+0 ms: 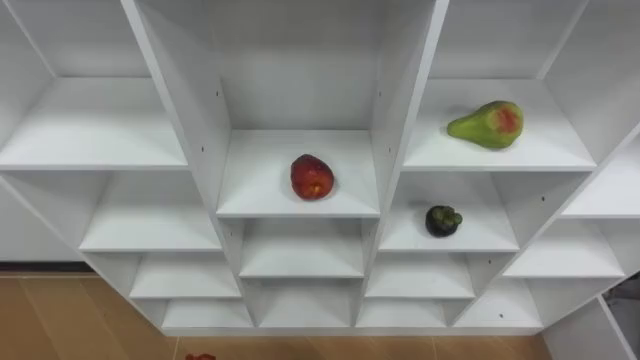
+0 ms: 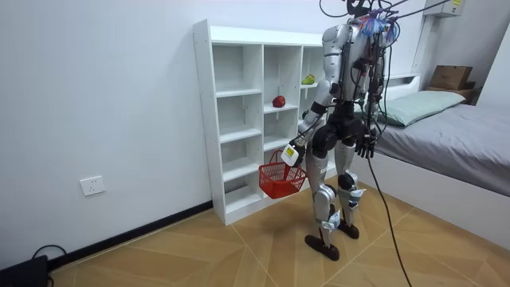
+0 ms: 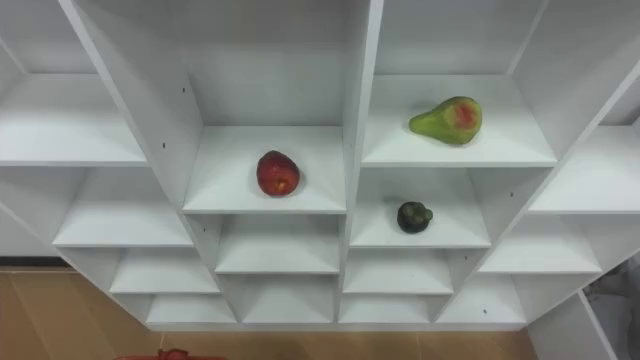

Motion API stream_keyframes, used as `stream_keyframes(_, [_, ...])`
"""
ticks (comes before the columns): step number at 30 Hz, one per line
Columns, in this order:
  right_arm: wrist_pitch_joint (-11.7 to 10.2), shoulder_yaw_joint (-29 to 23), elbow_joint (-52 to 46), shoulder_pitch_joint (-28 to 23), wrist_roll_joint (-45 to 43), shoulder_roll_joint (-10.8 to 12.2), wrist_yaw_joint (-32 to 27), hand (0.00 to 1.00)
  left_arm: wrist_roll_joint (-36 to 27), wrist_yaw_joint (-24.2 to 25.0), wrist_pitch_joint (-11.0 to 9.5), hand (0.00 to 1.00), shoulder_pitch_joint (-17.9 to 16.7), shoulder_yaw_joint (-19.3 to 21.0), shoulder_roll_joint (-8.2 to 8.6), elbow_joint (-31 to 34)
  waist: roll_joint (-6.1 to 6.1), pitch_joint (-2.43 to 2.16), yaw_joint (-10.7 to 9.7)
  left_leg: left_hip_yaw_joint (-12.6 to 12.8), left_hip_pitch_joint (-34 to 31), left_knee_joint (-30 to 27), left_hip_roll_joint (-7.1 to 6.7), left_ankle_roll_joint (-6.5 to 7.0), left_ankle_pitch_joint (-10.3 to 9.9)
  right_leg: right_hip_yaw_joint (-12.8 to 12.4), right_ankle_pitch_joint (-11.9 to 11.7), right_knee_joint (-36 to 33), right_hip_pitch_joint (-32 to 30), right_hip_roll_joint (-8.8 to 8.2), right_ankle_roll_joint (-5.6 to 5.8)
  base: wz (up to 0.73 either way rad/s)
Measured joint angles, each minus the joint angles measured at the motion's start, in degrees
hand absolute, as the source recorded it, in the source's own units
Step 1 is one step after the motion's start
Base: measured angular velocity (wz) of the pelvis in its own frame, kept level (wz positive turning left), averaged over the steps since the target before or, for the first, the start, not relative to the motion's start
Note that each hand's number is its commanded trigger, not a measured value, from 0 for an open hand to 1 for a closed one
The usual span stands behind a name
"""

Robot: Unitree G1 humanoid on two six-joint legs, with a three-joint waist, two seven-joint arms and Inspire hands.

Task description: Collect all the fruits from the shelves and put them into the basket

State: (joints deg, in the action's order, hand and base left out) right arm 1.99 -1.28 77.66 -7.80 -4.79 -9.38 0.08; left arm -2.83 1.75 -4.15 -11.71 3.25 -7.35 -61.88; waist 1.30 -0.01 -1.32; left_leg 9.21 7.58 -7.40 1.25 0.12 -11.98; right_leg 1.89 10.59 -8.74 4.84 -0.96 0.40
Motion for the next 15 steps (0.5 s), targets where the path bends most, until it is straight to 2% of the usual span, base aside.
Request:
stream_keyframes(9, [-0.12,0.07,-0.01,-0.02,0.09,0.0,-2.06,0.0,-0.01,-0.1,0.0,1.0,0.01,-0.21,-0.03,0.0,-0.18,0.07,0.02,-0.11,0.11,-0.04,-0.02,-0.01,0.0,0.11,-0.01,-0.03,0.24,0.0,0.0,0.0])
stream_keyframes(15, [-2.06,0.0,-1.38,0.26,0.92,0.0,-4.35,0.0,0.01,-0.43,-0.14,1.0,-0.04,-0.22,-0.04,-0.03,-0.25,0.12,0.06,-0.14,0.12,-0.03,-0.02,-0.01,0.0,0.01,-0.01,0.02,0.2,-0.01,0.0,0.0])
